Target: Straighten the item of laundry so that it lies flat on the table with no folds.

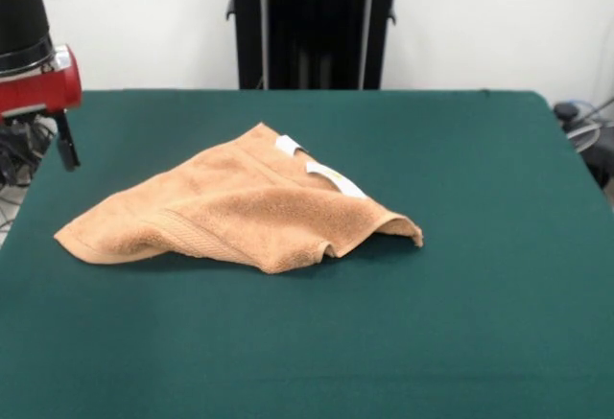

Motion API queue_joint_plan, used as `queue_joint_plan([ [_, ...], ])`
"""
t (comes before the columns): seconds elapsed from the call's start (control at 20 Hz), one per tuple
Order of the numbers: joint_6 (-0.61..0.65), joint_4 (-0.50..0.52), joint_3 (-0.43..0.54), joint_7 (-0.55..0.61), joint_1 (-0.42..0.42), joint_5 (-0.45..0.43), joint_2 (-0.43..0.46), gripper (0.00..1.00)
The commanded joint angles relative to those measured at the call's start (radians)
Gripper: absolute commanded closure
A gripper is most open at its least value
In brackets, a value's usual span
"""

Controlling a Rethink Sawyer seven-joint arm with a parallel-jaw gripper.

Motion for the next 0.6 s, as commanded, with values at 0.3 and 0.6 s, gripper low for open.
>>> queue_joint_plan([
  [0.3, 0.2, -0.13, 0.027, -0.077, 0.068, -0.054, 0.103, 0.0],
  [0.6, 0.211, -0.072, 0.029, -0.086, 0.051, -0.048, 0.105, 0.0],
])
